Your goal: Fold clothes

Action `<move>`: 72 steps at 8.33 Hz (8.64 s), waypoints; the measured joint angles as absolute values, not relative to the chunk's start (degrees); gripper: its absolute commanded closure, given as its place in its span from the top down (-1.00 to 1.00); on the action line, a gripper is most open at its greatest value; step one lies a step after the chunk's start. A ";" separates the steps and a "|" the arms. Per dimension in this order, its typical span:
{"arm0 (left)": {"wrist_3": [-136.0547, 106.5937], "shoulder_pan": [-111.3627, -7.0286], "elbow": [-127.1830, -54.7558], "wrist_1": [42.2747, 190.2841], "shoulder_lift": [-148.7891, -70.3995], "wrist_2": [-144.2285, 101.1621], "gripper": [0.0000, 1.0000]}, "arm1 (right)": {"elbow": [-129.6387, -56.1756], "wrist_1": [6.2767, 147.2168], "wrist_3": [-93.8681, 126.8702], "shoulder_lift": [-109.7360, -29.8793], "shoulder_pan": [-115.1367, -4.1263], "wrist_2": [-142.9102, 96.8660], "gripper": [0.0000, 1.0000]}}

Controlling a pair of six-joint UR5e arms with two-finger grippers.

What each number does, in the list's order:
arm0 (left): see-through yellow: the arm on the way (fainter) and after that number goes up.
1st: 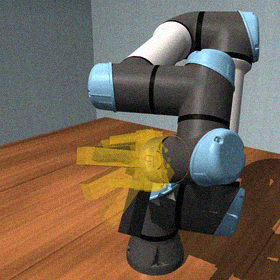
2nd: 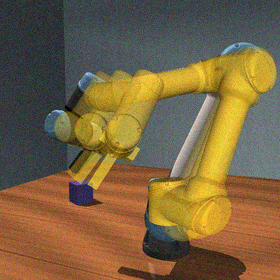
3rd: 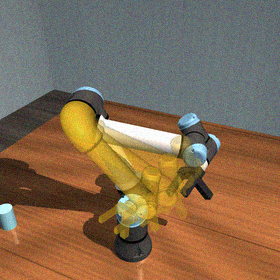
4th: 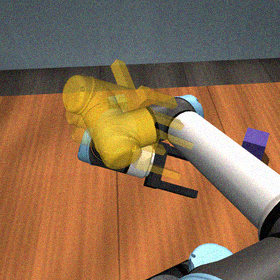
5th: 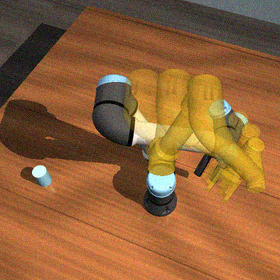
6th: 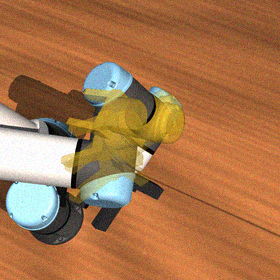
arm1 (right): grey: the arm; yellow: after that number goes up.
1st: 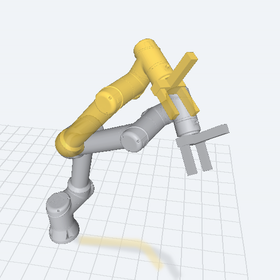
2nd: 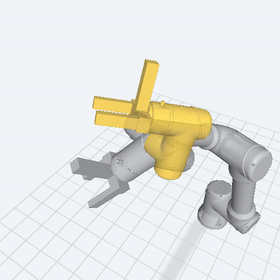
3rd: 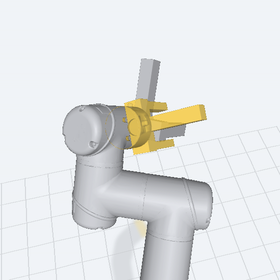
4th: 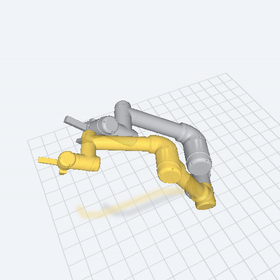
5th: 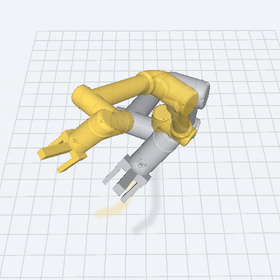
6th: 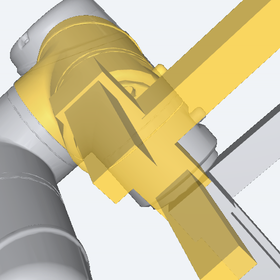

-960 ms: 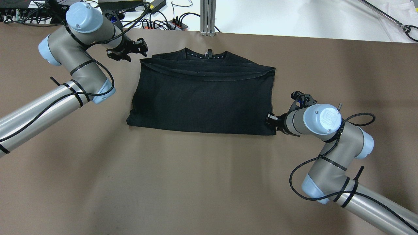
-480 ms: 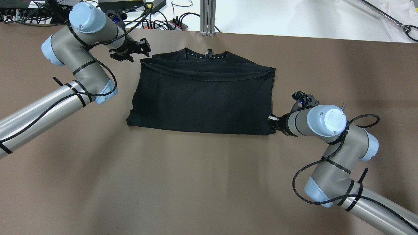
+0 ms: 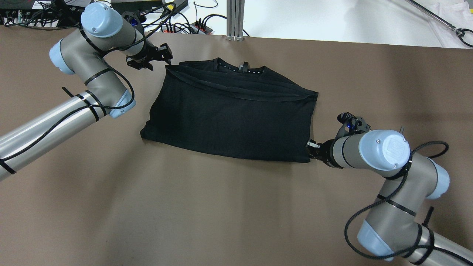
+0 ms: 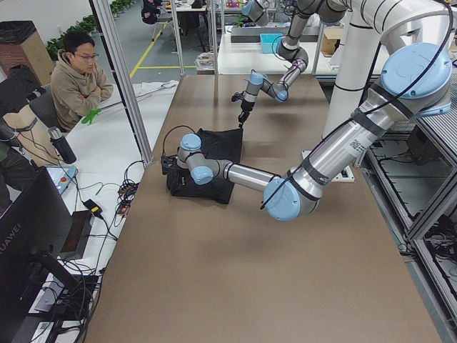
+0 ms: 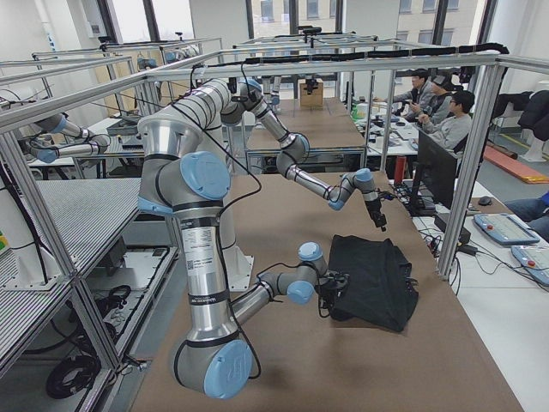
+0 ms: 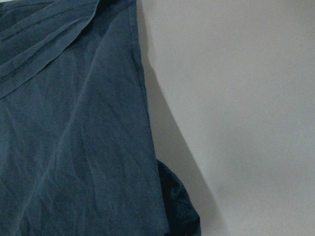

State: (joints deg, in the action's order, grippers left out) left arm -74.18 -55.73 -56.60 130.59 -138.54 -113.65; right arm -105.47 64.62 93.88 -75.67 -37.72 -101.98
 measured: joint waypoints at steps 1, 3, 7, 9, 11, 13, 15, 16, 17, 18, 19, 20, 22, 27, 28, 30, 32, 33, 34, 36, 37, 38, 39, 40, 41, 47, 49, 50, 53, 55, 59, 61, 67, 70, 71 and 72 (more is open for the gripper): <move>-74.22 -55.68 -56.60 130.58 -138.63 -113.64 0.43 | -111.33 68.92 96.23 -77.82 -35.87 -101.94 -1.00; -74.26 -55.60 -56.60 130.53 -138.86 -113.68 0.43 | -122.29 77.74 102.05 -80.36 -28.88 -101.65 -1.00; -74.39 -55.57 -56.70 130.52 -139.32 -113.73 0.44 | -138.06 96.11 110.64 -79.96 -10.67 -100.99 -0.55; -74.40 -55.24 -56.70 130.53 -139.32 -113.66 0.44 | -136.19 98.06 111.57 -78.84 -11.96 -94.67 0.11; -75.77 -54.85 -56.75 130.70 -139.31 -113.65 0.44 | -130.43 96.04 111.58 -76.55 -18.17 -91.89 0.14; -76.42 -54.78 -56.77 130.87 -139.16 -113.64 0.44 | -121.52 89.12 111.26 -74.84 -22.74 -91.33 0.14; -76.49 -54.71 -56.78 130.94 -139.08 -113.64 0.44 | -113.90 82.61 109.92 -74.45 -24.30 -91.25 0.13; -76.47 -54.69 -56.77 130.95 -139.10 -113.60 0.44 | -111.76 80.98 109.06 -74.52 -24.47 -91.23 0.11; -76.43 -54.60 -56.76 130.92 -139.16 -113.57 0.44 | -110.26 80.31 108.69 -74.57 -24.47 -91.23 0.08; -76.41 -54.33 -56.76 130.89 -139.24 -113.45 0.44 | -109.50 79.98 108.84 -74.64 -24.31 -91.23 0.00; -76.46 -54.08 -56.76 130.88 -139.32 -112.96 0.44 | -109.12 79.83 109.11 -74.72 -24.01 -91.23 -0.58; -76.52 -53.87 -56.76 130.91 -139.36 -112.60 0.44 | -108.90 79.80 109.26 -74.80 -23.62 -91.23 -1.00; -76.73 -53.54 -56.78 130.99 -139.45 -112.21 0.44 | -108.73 79.80 109.41 -74.83 -23.28 -91.27 -1.00; -77.66 -53.03 -57.63 131.05 -139.16 -111.30 0.44 | -115.31 80.28 109.46 -77.47 -22.42 -94.18 -1.00; -77.68 -53.04 -57.70 131.08 -139.01 -111.24 0.44 | -119.42 80.24 110.06 -79.62 -19.87 -95.74 -1.00; -77.73 -53.05 -57.79 131.12 -138.82 -111.19 0.44 | -124.91 80.27 114.38 -81.41 -12.40 -96.99 -0.92; -77.79 -53.04 -57.85 131.13 -138.72 -111.22 0.58 | -128.31 80.28 116.54 -81.70 -5.04 -97.42 0.90; -77.92 -53.02 -58.18 131.10 -138.68 -111.25 0.65 | -129.00 80.26 116.97 -81.60 -2.77 -97.23 0.90; -78.60 -53.00 -59.87 130.87 -138.35 -111.30 0.66 | -129.28 80.25 117.19 -81.40 -1.73 -96.82 0.90; -81.99 -51.83 -68.53 130.40 -133.53 -111.16 0.91 | -129.17 80.25 117.24 -80.93 -2.88 -92.13 0.90; -83.93 -50.48 -74.71 130.33 -129.10 -110.61 0.95 | -128.81 80.23 116.82 -80.73 -3.72 -86.74 0.90; -85.83 -47.93 -82.14 130.30 -123.53 -108.32 0.93 | -127.79 80.09 115.81 -80.33 -4.83 -81.49 0.90; -87.07 -45.23 -88.62 130.27 -118.34 -106.18 0.92 | -126.49 80.01 113.43 -79.12 -7.06 -78.61 0.90; -88.26 -43.11 -93.59 130.29 -113.94 -104.63 0.92 | -124.79 79.92 109.95 -77.75 -10.16 -77.30 0.90; -89.04 -41.39 -96.63 130.32 -110.92 -103.05 0.92 | -122.73 79.81 106.34 -76.50 -13.72 -76.89 0.90; -90.20 -31.78 -96.90 130.70 -107.24 -95.22 0.27 | -116.43 76.43 99.41 -74.61 -21.82 -77.70 0.90; -91.41 -30.71 -95.71 130.90 -107.81 -95.02 -0.41 | -115.75 76.39 99.00 -74.55 -22.26 -77.80 0.90; -91.66 -30.53 -95.47 130.93 -108.02 -95.01 -0.60 | -115.40 76.38 98.88 -74.54 -22.35 -77.81 0.90; -91.54 -30.44 -94.92 130.96 -108.34 -95.14 -1.00 | -115.00 76.38 98.80 -74.58 -22.41 -77.81 0.90; -90.18 -31.91 -94.91 130.91 -108.54 -95.78 -1.00 | -114.97 76.34 98.83 -74.56 -22.38 -77.82 0.90; -84.63 -40.15 -88.88 130.45 -115.20 -101.67 -1.00 | -114.96 76.29 98.93 -74.48 -22.31 -77.83 0.90; -83.15 -44.17 -74.02 130.64 -127.31 -102.35 -1.00 | -115.00 76.24 98.89 -74.46 -22.28 -77.86 0.90; -82.10 -47.40 -37.19 132.46 -157.33 -98.79 1.00 | -114.89 76.24 98.55 -74.10 -22.05 -77.74 0.90; -81.67 -47.43 -43.55 132.96 -152.23 -98.80 1.00 | -110.88 77.01 98.53 -68.37 -20.45 -77.32 0.54; -81.53 -47.50 -45.71 132.93 -150.74 -98.94 1.00 | -110.33 79.36 98.11 -66.09 -19.87 -77.56 0.25; -81.53 -47.57 -47.19 132.91 -149.96 -99.01 1.00 | -110.10 84.35 95.25 -63.33 -19.03 -77.81 0.00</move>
State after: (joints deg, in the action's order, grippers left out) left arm -81.53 -47.57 -47.19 132.91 -149.96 -99.01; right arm -110.10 84.35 95.25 -63.33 -19.03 -77.81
